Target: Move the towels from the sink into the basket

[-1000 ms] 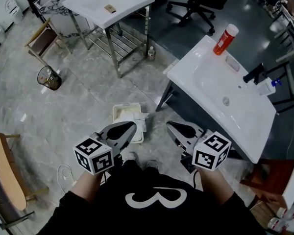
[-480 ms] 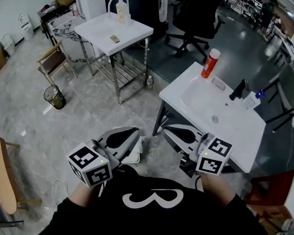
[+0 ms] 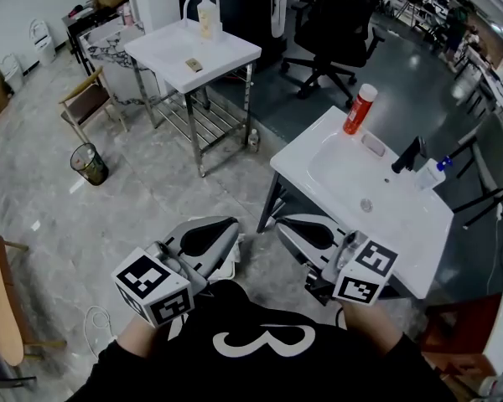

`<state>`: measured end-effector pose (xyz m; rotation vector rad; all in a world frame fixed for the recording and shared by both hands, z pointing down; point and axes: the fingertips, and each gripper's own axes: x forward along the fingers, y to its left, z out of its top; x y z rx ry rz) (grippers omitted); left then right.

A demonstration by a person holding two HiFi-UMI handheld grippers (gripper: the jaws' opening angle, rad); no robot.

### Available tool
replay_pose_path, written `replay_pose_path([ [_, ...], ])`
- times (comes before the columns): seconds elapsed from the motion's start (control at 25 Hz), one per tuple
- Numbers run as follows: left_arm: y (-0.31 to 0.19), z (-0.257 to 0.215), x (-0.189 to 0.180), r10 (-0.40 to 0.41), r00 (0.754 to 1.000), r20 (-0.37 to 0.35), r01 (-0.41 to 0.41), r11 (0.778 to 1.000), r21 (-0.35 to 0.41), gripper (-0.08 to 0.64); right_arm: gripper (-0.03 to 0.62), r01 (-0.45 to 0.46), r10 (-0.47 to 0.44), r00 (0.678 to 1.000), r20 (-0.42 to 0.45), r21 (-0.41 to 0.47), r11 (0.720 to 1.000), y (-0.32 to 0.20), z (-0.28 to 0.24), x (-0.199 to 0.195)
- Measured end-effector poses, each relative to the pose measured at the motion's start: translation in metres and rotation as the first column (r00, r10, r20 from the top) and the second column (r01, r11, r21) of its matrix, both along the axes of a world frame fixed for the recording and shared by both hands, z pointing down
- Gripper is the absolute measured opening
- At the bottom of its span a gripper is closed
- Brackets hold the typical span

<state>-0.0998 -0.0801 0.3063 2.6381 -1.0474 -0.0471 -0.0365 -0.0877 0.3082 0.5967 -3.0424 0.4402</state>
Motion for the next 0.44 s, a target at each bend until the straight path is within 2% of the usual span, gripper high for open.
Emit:
replay_pose_path([
  [0.44,-0.0099,0.0091,0.0095,0.009,1.000,0.008,-0.009,1.000,0.002,0.005,0.003,0.014,-0.014,1.000,0.009,0.017,1.000,-0.0092,0.0055,0.0008],
])
